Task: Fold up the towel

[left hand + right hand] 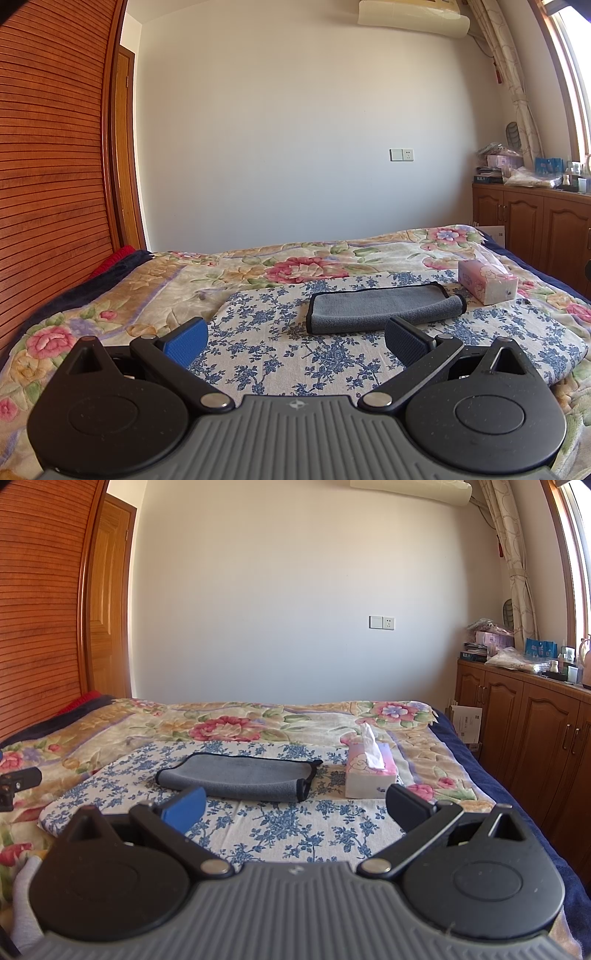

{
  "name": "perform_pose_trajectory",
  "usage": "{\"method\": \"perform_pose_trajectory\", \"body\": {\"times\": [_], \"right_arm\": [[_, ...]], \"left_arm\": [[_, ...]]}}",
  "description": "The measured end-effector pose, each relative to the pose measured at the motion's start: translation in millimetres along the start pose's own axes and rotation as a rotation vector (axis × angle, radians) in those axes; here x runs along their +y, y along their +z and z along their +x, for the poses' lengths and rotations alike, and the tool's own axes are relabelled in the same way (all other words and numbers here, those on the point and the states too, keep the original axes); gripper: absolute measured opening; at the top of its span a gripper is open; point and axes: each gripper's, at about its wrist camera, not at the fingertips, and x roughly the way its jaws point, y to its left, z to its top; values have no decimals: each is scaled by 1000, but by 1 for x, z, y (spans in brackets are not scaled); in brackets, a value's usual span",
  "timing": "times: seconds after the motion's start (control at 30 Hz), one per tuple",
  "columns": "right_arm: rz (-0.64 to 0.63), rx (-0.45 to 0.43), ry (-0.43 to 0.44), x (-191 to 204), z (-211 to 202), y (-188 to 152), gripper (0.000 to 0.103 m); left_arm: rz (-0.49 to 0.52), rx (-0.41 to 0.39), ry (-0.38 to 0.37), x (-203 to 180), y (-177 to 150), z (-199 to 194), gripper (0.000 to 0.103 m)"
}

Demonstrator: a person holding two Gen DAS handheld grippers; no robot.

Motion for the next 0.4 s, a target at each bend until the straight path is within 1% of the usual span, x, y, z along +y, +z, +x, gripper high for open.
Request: {"method": "perform_pose_trajectory", "body": {"times": [0.4], "right_arm": [[0, 0, -1, 0, 0, 0, 103]], "left_arm": [[0, 0, 0, 0, 0, 0, 103]]}}
